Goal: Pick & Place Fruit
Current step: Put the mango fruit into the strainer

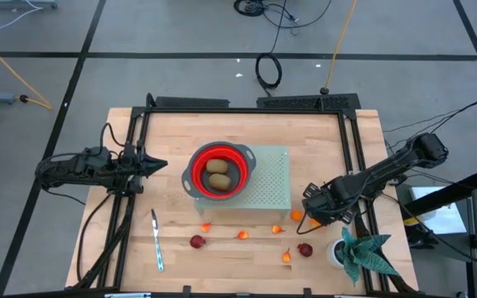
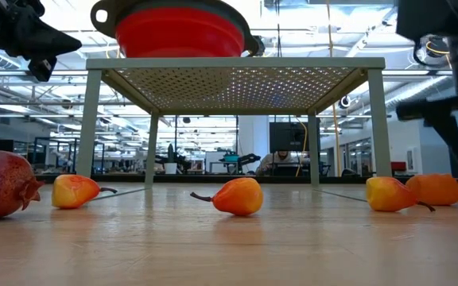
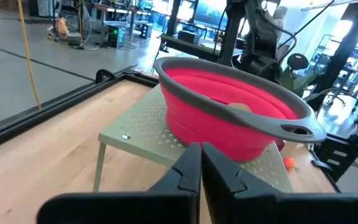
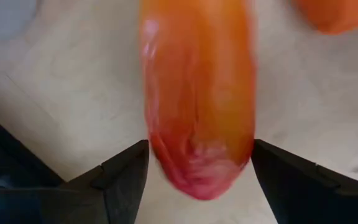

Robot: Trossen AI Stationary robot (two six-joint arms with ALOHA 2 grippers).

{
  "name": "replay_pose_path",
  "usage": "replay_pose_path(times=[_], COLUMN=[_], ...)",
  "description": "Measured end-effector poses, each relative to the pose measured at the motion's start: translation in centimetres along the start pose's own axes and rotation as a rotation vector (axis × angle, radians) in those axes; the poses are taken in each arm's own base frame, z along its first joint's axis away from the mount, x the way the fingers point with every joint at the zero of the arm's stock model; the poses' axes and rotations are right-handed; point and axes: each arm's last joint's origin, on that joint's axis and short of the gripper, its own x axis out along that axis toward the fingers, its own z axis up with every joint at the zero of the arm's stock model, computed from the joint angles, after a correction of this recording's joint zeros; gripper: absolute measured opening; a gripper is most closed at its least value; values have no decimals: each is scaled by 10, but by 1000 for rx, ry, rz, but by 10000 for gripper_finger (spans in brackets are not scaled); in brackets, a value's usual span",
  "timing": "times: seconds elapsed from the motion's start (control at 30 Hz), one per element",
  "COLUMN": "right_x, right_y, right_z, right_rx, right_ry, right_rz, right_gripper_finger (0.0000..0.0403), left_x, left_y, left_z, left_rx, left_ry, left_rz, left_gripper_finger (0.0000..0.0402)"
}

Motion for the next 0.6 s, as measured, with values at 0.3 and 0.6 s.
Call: replay_pose_path(times=[0.3,0.6], right_x=[13,13], right_y=[1,1], right_z=[-3,-3], right_rx=[42,132], right_ry=[-18,-22], right_rz=[-15,-16], right_gripper_finger=[269,237], left_x=[0,0], left_y=[0,0], left_z=[0,0], left_rx=[-26,-25], left_ry=[-1,-1], left_rz=[0,0], left_gripper_finger=[10,15])
